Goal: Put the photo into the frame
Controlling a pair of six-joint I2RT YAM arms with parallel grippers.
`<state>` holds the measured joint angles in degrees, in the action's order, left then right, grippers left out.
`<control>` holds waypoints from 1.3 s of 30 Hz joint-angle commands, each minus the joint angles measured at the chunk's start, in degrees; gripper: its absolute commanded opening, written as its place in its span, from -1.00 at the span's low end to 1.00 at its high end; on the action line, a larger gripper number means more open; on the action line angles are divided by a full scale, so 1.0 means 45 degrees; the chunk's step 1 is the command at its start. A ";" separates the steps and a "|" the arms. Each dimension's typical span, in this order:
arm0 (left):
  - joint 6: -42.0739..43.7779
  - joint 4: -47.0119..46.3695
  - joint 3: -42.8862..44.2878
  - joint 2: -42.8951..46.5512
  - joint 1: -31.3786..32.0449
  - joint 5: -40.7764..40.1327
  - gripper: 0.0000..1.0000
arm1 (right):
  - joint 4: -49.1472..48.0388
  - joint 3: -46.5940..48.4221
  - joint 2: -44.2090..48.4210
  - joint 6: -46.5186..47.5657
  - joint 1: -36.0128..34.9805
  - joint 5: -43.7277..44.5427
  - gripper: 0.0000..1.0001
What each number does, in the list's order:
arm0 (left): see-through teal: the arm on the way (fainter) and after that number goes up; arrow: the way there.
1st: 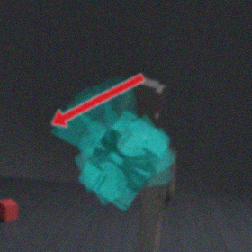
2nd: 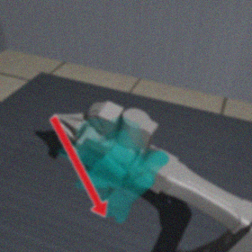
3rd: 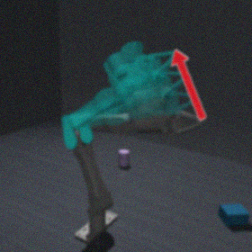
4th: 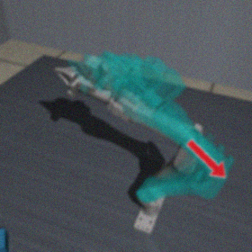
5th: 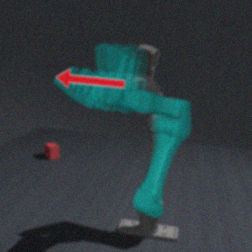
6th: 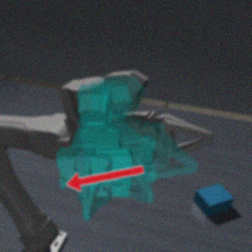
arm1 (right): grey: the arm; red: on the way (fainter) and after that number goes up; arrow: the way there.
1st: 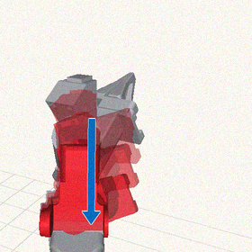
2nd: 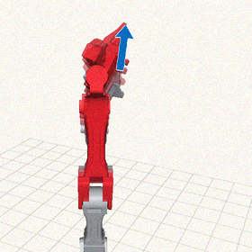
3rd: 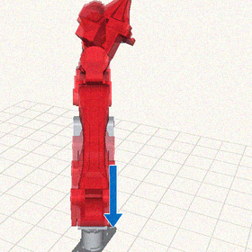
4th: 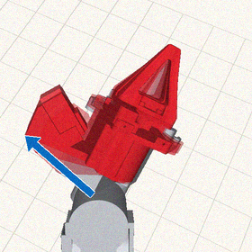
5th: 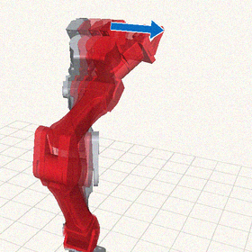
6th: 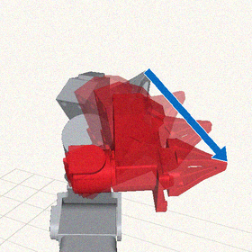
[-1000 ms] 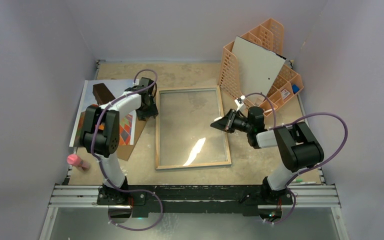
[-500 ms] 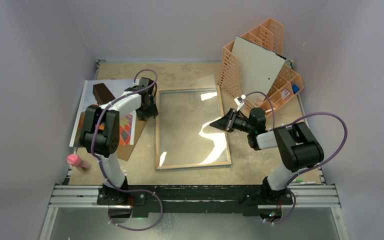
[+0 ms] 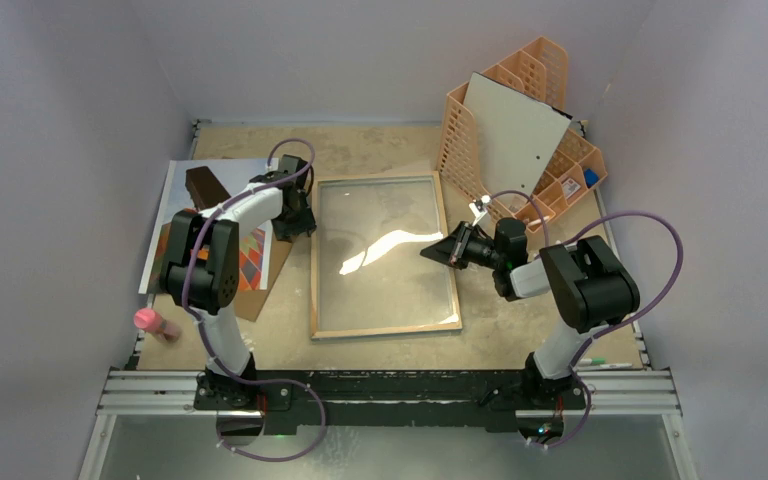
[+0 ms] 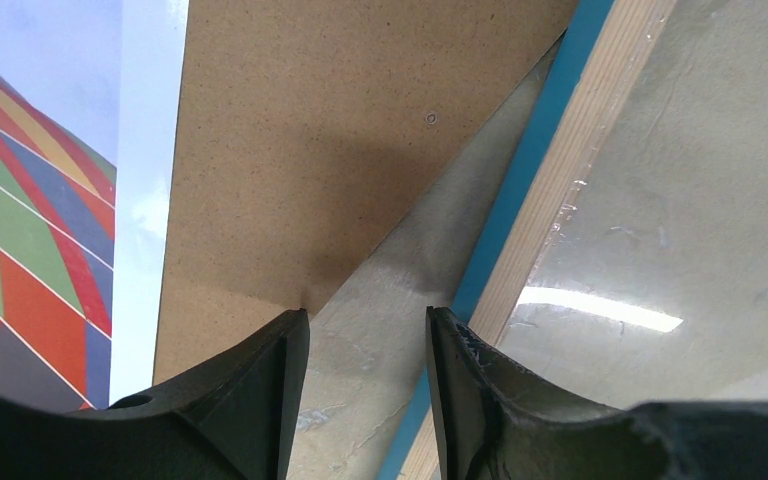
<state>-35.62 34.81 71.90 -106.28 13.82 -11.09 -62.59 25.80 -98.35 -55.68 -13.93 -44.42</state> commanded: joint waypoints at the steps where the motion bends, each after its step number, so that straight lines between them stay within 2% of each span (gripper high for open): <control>1: -0.0235 -0.0181 0.0367 -0.0151 -0.0103 0.0024 -0.02 | -0.0086 0.0211 0.0031 -0.0118 -0.0068 0.0752 -1.00; 18: -0.0271 -0.0218 0.0713 -0.0551 -0.0104 0.0331 -0.02 | 0.0630 0.0559 -0.0460 -0.0381 -0.0075 0.1751 -1.00; 31: -0.0290 -0.0275 0.0838 -0.0780 -0.0103 0.0434 -0.03 | -0.2178 0.0195 -0.0626 -0.0705 -0.0070 0.0638 -1.00; 39: -0.0318 -0.0245 0.0927 -0.0887 -0.0106 0.0434 -0.03 | -0.2297 0.0281 -0.0996 -0.0678 -0.0071 0.0532 -1.00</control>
<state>-35.97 35.07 74.22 -109.19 13.52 -10.66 -68.12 26.87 -102.26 -59.00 -14.02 -40.95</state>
